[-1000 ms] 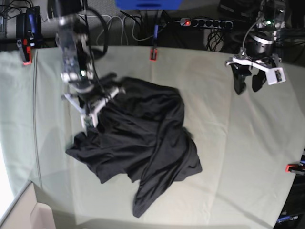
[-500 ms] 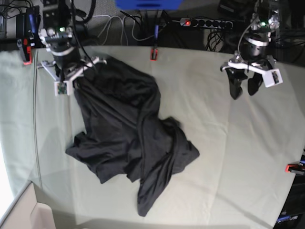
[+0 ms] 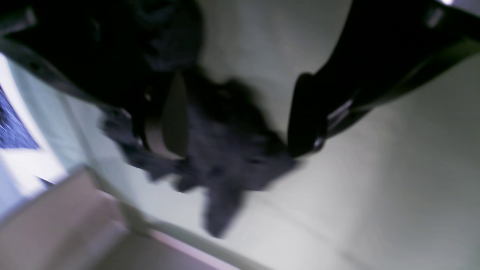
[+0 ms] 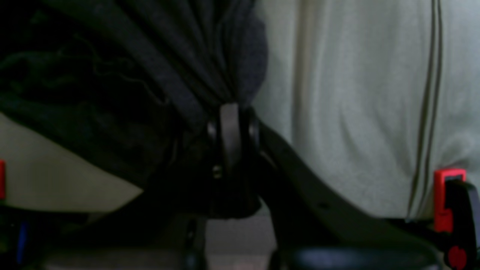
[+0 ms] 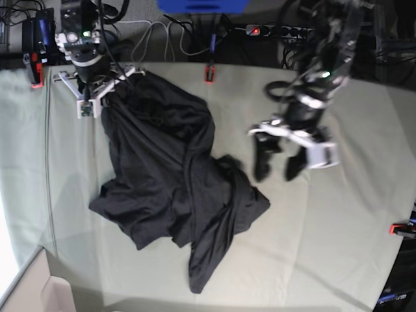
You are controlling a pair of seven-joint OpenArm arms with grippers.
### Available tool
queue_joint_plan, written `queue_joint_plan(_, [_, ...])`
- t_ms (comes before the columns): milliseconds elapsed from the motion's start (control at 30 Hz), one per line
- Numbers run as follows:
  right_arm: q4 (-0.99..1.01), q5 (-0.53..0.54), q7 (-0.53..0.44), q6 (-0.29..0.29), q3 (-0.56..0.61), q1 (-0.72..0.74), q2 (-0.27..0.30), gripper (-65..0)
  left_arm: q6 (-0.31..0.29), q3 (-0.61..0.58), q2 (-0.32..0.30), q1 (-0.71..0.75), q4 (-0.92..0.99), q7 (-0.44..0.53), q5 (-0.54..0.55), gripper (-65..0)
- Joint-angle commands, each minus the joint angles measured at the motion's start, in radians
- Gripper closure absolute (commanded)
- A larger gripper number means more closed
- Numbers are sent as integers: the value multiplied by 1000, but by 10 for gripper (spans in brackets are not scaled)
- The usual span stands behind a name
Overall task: Layout the t-shirt on the table in an organized manner, then fold the t-shirt properly
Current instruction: 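Reach the left gripper into the shirt's middle and grasp fabric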
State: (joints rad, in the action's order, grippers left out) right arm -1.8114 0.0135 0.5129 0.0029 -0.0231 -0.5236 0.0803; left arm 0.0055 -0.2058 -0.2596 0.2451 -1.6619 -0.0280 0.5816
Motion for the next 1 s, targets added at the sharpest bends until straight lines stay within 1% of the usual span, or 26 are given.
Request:
queue_joint_plan(0, [-15,-1,-17,-2,-2,0,3,0,-2,-34,-4,-37,4,20,-1,-403])
queue_joint_plan(67, [-15,-1,-17,-2,-1,1,2,0,0,-102,3,-95,47,20,-1,-403])
queue_joint_plan(100, [-15,-1,-17,-2,-1,1,2,0,0,-128,24,-120,70,20,-1,-403])
queue_joint_plan(167, [-15,-1,-17,-2,-1,1,2,0,0,-139,67,-157,124,20,-28,-403])
queue_joint_plan(400, [-15,-1,-17,-2,-1,1,2,0,0,-188,251,-292,349,20,-251,-401])
queue_joint_plan(500, [-14,-1,-17,-2,-1,1,3,0,0,-185,343,-344,489,20,-328,-400])
queue_joint_plan(600, [-14,-1,-12,-2,-1,1,5,0,0,-174,408,-407,633,20,-387,-400])
queue_joint_plan(633, [-14,-1,-10,-2,-4,1,5,0,1,-174,417,-424,668,20,-395,-400])
queue_joint_plan(733, [-6,-4,-9,-2,-5,3,5,0,3,-172,417,-458,731,20,-397,-400])
queue_joint_plan(767, [-1,-4,-9,-2,-7,10,6,0,14,-172,417,-465,739,20,-397,-400])
queue_joint_plan(800, [5,-4,-7,-2,-7,15,6,0,34,-172,417,-471,742,20,-397,-400])
queue_joint_plan(867, [29,-4,-7,-2,-7,24,6,0,100,-172,417,-482,744,20,-397,-400])
queue_joint_plan(933, [51,-4,-7,-2,-7,24,6,0,129,-174,417,-502,750,20,-397,-402])
queue_joint_plan(967, [57,-4,-9,-2,-7,24,5,0,129,-175,417,-510,751,18,-397,-402])
